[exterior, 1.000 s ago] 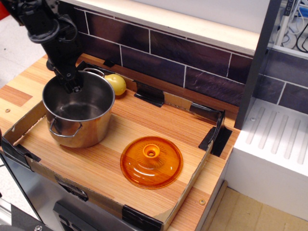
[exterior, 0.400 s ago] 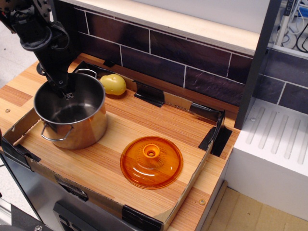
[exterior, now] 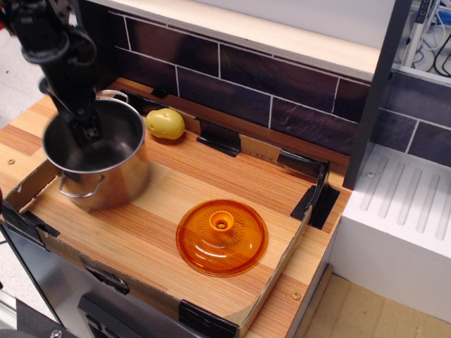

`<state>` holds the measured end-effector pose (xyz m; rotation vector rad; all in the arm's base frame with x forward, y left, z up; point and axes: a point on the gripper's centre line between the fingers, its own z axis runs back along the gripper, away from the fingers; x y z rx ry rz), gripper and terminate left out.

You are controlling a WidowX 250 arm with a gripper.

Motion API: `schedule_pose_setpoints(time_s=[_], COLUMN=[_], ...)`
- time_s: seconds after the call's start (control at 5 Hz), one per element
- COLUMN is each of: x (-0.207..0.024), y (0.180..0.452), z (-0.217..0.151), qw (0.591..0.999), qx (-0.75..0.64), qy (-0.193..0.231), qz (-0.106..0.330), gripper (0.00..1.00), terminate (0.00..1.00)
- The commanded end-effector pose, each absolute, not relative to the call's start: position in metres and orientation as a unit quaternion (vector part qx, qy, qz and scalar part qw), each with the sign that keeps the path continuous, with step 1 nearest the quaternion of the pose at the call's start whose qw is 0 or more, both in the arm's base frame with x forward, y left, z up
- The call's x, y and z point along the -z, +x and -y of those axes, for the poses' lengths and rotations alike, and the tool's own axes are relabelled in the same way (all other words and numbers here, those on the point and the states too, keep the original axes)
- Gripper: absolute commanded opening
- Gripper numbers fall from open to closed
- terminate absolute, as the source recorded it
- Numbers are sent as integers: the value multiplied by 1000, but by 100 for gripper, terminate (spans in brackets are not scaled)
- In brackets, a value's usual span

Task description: Upright metal pot

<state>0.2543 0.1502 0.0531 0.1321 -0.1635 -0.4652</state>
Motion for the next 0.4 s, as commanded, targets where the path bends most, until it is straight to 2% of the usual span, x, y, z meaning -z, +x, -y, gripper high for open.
schedule_pose_setpoints(time_s=[0.0,0.2], x=[-106,-126], y=[263,264], z=[-154,-145], qw=[972,975], qx=[189,184], qy=[130,118], qz=[51,45], gripper=[100,100], terminate=[0,100])
